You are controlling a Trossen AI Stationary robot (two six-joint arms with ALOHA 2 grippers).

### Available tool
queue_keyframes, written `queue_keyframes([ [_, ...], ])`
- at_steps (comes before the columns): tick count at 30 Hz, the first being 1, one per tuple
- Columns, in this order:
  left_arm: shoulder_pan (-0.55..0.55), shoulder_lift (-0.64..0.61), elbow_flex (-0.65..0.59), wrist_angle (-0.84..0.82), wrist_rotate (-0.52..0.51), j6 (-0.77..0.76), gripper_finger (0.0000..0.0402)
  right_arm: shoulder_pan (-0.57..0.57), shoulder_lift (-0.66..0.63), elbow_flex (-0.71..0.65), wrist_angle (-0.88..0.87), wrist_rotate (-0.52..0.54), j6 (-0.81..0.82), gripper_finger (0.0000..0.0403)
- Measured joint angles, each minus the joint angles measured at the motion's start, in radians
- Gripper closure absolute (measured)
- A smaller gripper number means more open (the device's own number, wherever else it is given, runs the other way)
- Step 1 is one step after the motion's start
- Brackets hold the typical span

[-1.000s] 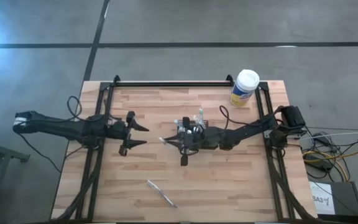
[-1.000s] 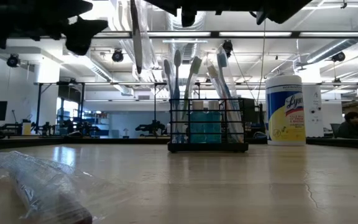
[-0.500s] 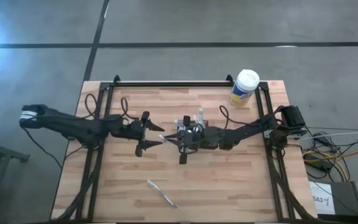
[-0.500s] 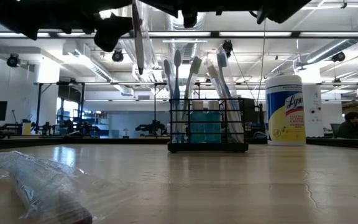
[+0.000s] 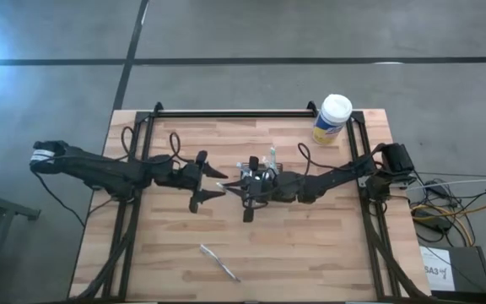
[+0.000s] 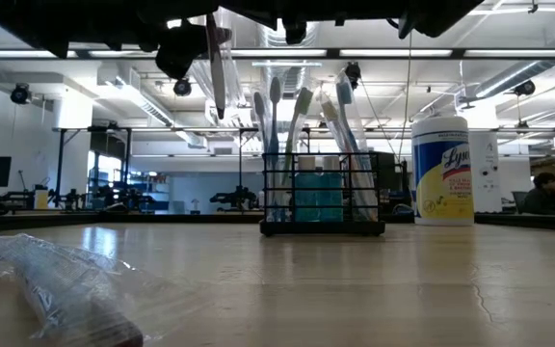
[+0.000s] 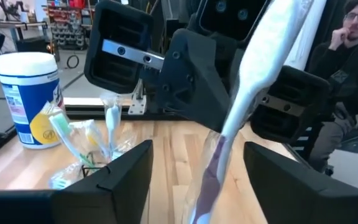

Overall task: Pick & Place toothbrushing station
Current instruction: Put the right purple toothbrush into the wire organizer

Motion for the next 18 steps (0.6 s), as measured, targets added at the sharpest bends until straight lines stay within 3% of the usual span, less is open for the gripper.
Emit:
queue_keyframes([
  [5, 0.003, -0.002, 0.008, 0.0, 0.0, 0.018, 0.0211, -0.002, 0.0, 0.0, 0.001, 0.022, -0.005, 0.0394],
  [12, 0.005, 0.003, 0.022, -0.019, 0.049, 0.05, 0.0363, -0.001, 0.0, 0.005, 0.001, 0.018, -0.004, 0.0394],
  [18, 0.007, 0.001, 0.023, -0.032, 0.067, 0.078, 0.0374, 0.0, 0.0, 0.006, -0.023, 0.015, -0.001, 0.0391],
])
